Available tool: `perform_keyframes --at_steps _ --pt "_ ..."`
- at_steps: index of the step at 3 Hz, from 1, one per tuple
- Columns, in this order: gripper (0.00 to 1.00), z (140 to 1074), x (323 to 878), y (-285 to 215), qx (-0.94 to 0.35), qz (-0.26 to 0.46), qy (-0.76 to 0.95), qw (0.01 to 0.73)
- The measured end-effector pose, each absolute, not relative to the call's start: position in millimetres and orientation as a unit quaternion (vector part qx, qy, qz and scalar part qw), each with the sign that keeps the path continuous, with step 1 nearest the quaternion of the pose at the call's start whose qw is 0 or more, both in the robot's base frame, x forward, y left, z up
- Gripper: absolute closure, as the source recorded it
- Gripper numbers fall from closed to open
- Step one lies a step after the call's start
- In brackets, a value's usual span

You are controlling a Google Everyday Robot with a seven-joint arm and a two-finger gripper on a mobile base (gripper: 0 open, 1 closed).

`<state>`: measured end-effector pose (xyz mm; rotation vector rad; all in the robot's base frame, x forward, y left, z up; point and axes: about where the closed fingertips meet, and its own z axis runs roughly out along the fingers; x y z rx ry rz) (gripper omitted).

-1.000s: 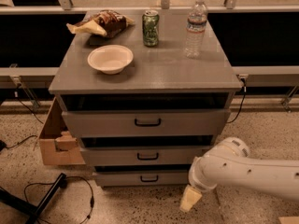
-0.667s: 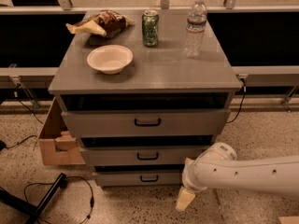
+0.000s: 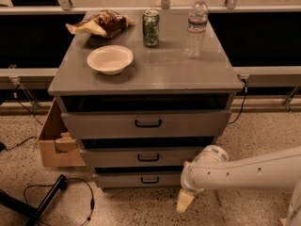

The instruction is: Open bottom drawer

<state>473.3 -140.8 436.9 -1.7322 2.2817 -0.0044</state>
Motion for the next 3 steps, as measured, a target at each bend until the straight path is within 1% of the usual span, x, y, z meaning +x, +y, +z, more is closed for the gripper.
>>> perform_keyframes --at_steps 1,2,3 --pt "0.0 396.3 484.6 -140.0 -0.585 0.03 0.801 0.121" --pt "0.0 348.9 490.6 -144.8 -0.588 0.035 0.802 0.098" --pt "0.0 311.5 498.0 -157.5 -0.604 0.017 0.793 0.074"
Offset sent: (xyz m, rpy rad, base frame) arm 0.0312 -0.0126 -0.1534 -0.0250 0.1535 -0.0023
